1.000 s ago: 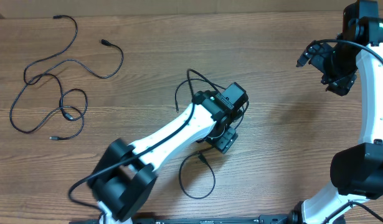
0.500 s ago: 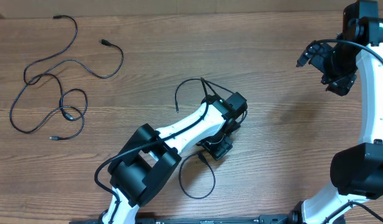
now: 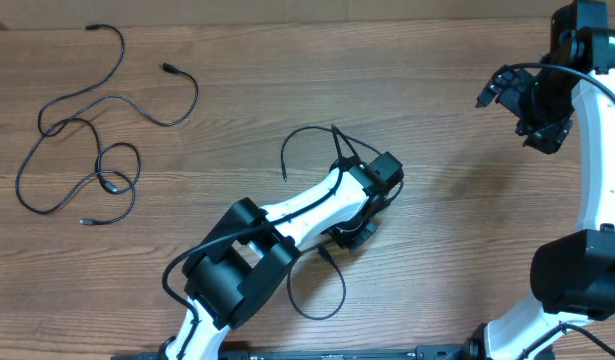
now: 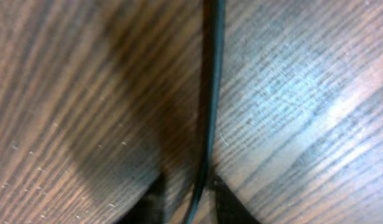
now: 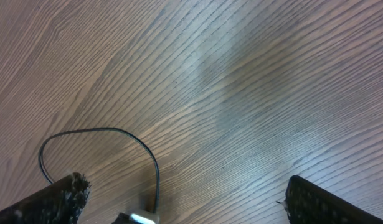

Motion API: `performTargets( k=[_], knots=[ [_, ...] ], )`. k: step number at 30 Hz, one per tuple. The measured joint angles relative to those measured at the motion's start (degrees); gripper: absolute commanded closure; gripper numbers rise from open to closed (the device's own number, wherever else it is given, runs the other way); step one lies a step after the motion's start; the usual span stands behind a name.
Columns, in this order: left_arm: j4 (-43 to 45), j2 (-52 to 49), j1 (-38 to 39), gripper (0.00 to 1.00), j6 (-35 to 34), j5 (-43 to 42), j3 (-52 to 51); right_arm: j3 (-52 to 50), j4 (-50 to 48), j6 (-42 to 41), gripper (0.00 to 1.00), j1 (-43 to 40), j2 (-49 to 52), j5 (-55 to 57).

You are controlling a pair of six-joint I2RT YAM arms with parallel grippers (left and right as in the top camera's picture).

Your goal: Untangle cables

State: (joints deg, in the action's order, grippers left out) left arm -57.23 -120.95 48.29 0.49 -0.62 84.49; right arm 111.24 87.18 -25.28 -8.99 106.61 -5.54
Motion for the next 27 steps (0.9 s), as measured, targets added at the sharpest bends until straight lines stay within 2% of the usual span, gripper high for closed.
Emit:
performTargets(
  k=[1, 6, 17, 27],
  knots=[
    [0.13, -0.11, 0.00, 0.96, -0.13, 0.24, 0.15, 0.00, -0.04, 0.00, 0.00, 0.00, 0.00, 0.00],
    [0.42, -0.20, 0.00, 0.96, -1.01, 1.14, 0.26, 0.00, -0.02, 0.00, 0.00, 0.00, 0.00, -0.02],
    [1.92, 1.46, -2.29, 0.96, -11.19, 0.92, 0.22, 0.00, -0.02, 0.00, 0.00, 0.00, 0.00, 0.02],
    [1.55, 18.91, -5.99, 0.96, -12.37, -7.43, 0.00, 0.00, -0.04, 0.00, 0.00, 0.00, 0.00, 0.00]
  ],
)
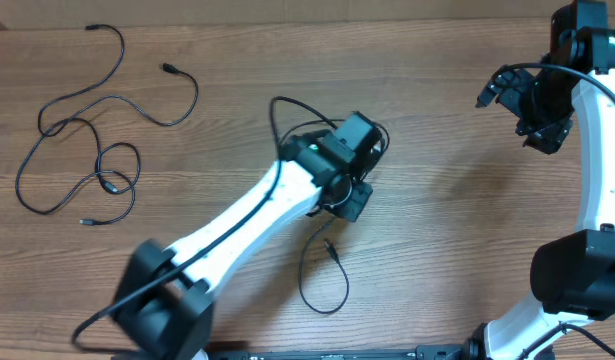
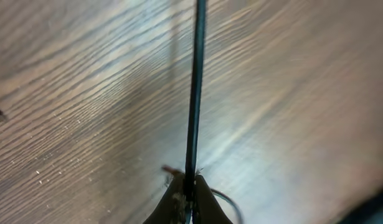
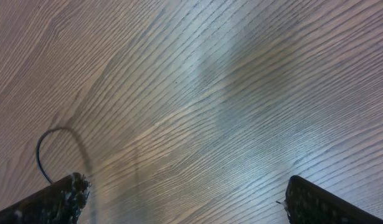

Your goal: Untangle cables

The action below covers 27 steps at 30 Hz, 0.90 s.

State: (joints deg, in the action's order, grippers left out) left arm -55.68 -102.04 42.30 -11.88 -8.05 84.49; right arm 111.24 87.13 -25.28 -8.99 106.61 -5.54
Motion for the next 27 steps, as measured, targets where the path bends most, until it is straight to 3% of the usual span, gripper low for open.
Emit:
performTargets(
  k=[12, 18, 27],
  knots=[
    [-2.47, 9.18, -1.55, 0.96, 0.00, -5.64, 0.00, 0.00, 0.02, -0.02, 0.00, 0.00, 0.00, 0.00],
    [-3.10, 9.20, -1.53, 0.96, 0.00, -6.25, 0.00, -0.04, -8.22, -1.11, 0.00, 0.00, 0.00, -0.66],
    [-0.94, 9.20, -1.55, 0.96, 0.70, -9.92, 0.00, -0.04, -3.67, 1.62, 0.00, 1.70, 0.00, -16.24]
  ],
)
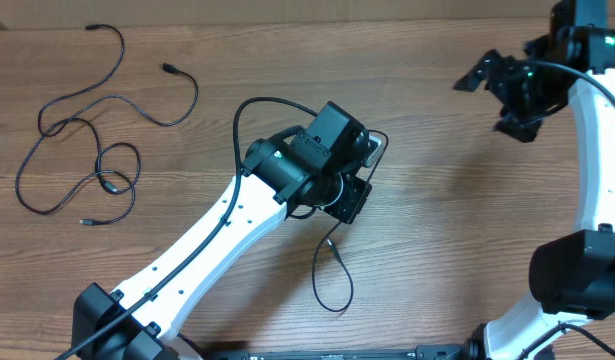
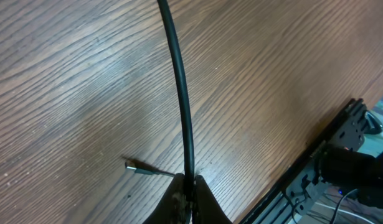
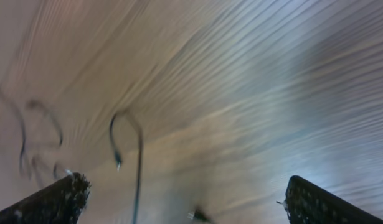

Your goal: Untangle cables

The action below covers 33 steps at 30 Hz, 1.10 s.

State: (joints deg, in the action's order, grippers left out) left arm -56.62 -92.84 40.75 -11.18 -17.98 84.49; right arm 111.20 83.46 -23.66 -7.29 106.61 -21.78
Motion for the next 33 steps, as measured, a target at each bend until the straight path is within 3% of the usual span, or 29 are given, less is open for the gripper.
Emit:
performTargets(
  k=[7, 15, 19, 25, 28, 29, 33],
  knots=[
    [1.53, 0.00, -0.61, 0.96, 3.34, -3.04, 0.00, -1.51, 1.64, 0.72, 0.00, 9.18, 0.00, -4.52],
    [2.58, 0.00, -3.32, 0.96, 5.84, -8.52, 0.00, -8.37, -5.60, -9.86, 0.00, 16.04, 0.00, -6.38],
    [2.40, 0.04, -6.71, 0.96, 5.86, -11.69, 0.00, -9.84, -6.45, -13.66, 0.25, 15.91, 0.00, -6.45],
    [3.65, 0.04, -9.88, 0.96, 6.97, -16.63, 0.00, -9.86, -5.97, -15.17, 0.27, 16.22, 0.00, -6.51],
    [4.79, 0.04, -9.88, 0.96, 7.15, -18.47, 0.00, -9.86, -6.75, -15.37, 0.37, 17.57, 0.00, -6.51],
    [5.18, 0.04, -9.88, 0.96, 7.17, -18.97, 0.00, -9.86, -7.17, -15.61, 0.50, 18.16, 0.00, -6.49],
    [5.64, 0.04, -9.88, 0.96, 7.15, -20.52, 0.00, -9.88, -9.09, -17.59, 0.73, 20.76, 0.00, -6.51]
  ],
)
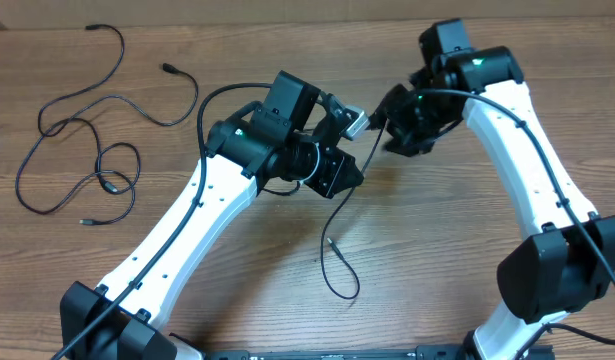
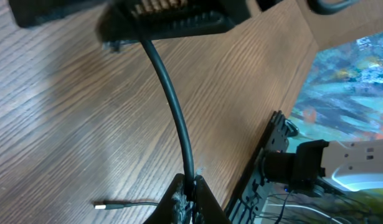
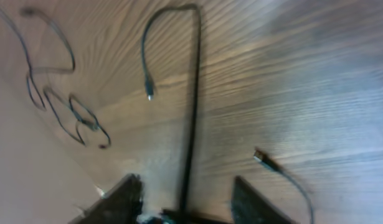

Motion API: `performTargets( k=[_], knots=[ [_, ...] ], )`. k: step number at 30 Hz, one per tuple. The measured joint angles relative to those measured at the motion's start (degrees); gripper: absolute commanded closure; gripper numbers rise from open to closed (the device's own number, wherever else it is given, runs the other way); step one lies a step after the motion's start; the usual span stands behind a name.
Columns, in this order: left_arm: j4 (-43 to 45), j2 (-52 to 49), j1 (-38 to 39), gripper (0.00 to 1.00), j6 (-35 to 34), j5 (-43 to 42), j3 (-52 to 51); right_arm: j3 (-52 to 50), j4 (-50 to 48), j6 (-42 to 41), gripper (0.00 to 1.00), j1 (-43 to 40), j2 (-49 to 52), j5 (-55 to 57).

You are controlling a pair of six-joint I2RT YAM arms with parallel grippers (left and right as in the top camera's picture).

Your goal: Untangle cables

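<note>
A black cable (image 1: pixel 333 214) hangs from my left gripper (image 1: pixel 354 125), which is raised over the table's middle and shut on it. One plug end (image 1: pixel 328 241) lies on the wood, and the other part arcs back over my left arm. In the left wrist view the cable (image 2: pixel 175 112) rises from the shut left gripper (image 2: pixel 190 190) into the right gripper's black body. My right gripper (image 3: pixel 188 199) is open, and the cable (image 3: pixel 194 93) runs between its fingers (image 3: pixel 126 196) without touching them. Two more cables (image 1: pixel 87 150) lie looped together at the far left.
The looped cables also appear in the right wrist view as thin loops (image 3: pixel 48 81) at the upper left. A black mounting frame (image 2: pixel 284 174) shows beyond the table's near edge. Both arms crowd the table's middle; bare wood (image 1: pixel 467 260) lies to the right.
My right arm has moved from the far right edge to the table's middle. Its open fingers now stand either side of the cable beside the left gripper, closer together than before. The left gripper shifted slightly up and left.
At first my left gripper was low over the cable in the middle, fingers apart around it, with the right arm parked at the far right. Then the left was shut on the cable and higher. Later the cable was higher still, and now the right gripper is at it.
</note>
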State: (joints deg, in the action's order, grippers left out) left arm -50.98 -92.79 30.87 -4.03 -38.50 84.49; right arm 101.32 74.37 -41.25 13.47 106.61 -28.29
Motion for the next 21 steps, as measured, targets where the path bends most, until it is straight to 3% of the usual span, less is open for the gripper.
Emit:
performTargets(
  k=[3, 9, 12, 13, 14, 15, 21],
  knots=[
    [-0.28, 0.02, 0.00, 0.96, 0.00, -0.39, 0.00, -0.02, -0.35, -0.57, 0.94, 0.28, 0.00, 0.15],
    [-0.31, 0.00, 0.00, 0.92, 0.00, -0.50, 0.00, -0.04, -0.39, -0.74, 0.96, 0.13, 0.00, 0.48],
    [-0.33, 0.02, 0.00, 0.69, -0.09, -0.50, 0.00, -0.04, -0.39, -0.81, 0.96, 0.13, 0.00, -0.04],
    [-0.28, 0.02, 0.00, 0.44, 0.00, -0.52, 0.00, -0.04, -0.35, -1.14, 0.96, 0.11, 0.00, -0.33],
    [-0.22, 0.02, 0.00, 0.27, 0.11, -0.52, 0.00, -0.04, -0.42, -1.53, 0.96, 0.13, 0.00, -0.63],
    [-0.15, 0.02, 0.00, 0.20, 0.15, -0.50, 0.00, -0.04, -0.52, -1.90, 0.96, 0.13, 0.00, -0.94],
    [-0.02, 0.02, 0.00, 0.14, 0.20, 1.46, 0.00, -0.04, -0.87, -2.69, 0.96, 0.13, 0.00, -1.62]
  ],
)
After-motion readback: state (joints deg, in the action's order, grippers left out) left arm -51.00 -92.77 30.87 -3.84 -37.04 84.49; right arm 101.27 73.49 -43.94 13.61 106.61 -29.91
